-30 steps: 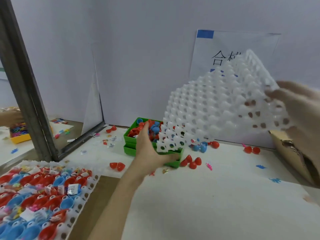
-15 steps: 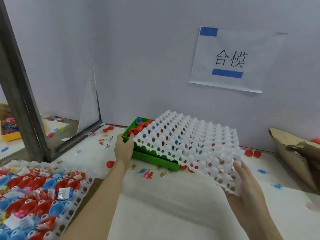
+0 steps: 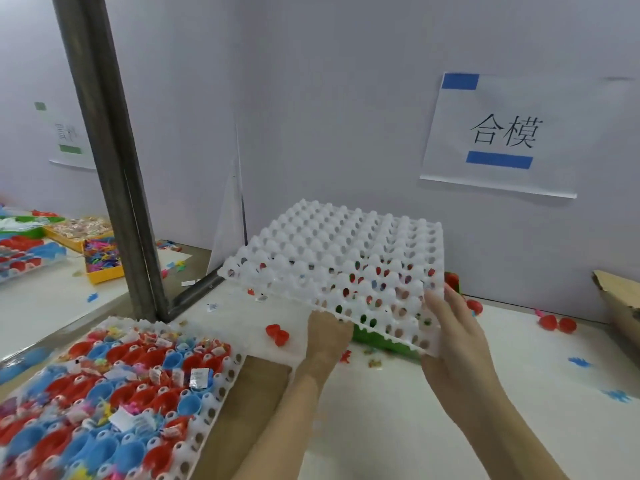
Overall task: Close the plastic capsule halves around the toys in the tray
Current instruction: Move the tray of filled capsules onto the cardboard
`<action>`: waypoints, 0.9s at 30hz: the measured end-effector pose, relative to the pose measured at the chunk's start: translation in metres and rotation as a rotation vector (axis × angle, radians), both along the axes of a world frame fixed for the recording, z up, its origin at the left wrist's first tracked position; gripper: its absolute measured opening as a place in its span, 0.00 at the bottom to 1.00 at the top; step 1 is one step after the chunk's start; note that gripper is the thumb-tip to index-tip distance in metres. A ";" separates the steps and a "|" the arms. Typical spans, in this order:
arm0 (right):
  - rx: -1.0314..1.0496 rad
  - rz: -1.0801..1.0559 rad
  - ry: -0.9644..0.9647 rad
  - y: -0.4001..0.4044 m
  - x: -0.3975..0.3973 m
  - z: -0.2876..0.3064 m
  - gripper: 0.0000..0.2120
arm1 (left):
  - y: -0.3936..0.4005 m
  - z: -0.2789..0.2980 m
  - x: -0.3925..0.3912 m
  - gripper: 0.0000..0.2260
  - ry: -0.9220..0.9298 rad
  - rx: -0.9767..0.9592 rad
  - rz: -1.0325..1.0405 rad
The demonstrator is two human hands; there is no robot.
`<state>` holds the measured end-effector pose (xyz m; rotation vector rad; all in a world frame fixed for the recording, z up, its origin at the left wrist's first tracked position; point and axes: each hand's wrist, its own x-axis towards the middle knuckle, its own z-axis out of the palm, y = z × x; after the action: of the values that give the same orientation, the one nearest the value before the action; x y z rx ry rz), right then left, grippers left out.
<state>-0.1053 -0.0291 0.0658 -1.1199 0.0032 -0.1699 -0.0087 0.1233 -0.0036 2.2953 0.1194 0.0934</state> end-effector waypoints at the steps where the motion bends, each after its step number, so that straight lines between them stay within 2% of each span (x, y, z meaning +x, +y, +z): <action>1: -0.022 0.006 -0.005 0.016 0.012 0.004 0.17 | -0.001 0.001 -0.010 0.06 -0.064 -0.005 -0.015; 2: -0.033 0.025 0.023 0.032 0.025 0.010 0.18 | -0.002 -0.004 -0.014 0.10 -0.161 -0.053 -0.006; 3: -0.045 0.043 0.040 0.049 0.040 0.014 0.19 | -0.002 -0.005 -0.028 0.16 -0.162 -0.074 -0.009; 5: -0.124 0.074 0.052 0.081 0.066 0.020 0.20 | 0.002 -0.010 -0.050 0.28 -0.174 0.004 -0.050; 6: -0.180 0.082 0.056 0.096 0.078 0.022 0.21 | 0.006 -0.010 -0.059 0.31 -0.167 0.031 -0.062; 10: -0.303 0.126 0.127 0.138 0.120 0.012 0.26 | 0.030 -0.013 -0.086 0.31 -0.074 0.242 -0.007; 15: -0.194 0.189 0.243 0.156 0.147 -0.011 0.29 | 0.057 -0.010 -0.099 0.26 -0.005 0.452 -0.027; 16: -0.264 0.202 0.253 0.155 0.150 -0.017 0.28 | 0.060 -0.010 -0.098 0.24 0.003 0.455 -0.037; 17: -0.472 0.207 0.248 0.153 0.150 -0.022 0.25 | 0.062 -0.009 -0.098 0.21 -0.002 0.452 -0.043; 20: -1.268 0.154 0.055 0.144 0.148 -0.036 0.16 | 0.065 -0.003 -0.097 0.12 -0.011 0.461 -0.043; 23: -1.695 0.081 -0.071 0.143 0.138 -0.045 0.12 | 0.068 0.012 -0.089 0.09 0.003 0.491 -0.047; 25: -1.742 0.000 -0.107 0.143 0.123 -0.046 0.05 | 0.077 0.029 -0.084 0.09 -0.037 0.470 -0.039; 27: -1.579 -0.099 -0.138 0.144 0.101 -0.047 0.05 | 0.095 0.044 -0.085 0.11 -0.096 0.406 -0.016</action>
<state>-0.0046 0.1148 0.0185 -2.6810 -0.2346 -0.3550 -0.0933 0.2183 0.0405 2.6902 0.0342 0.2378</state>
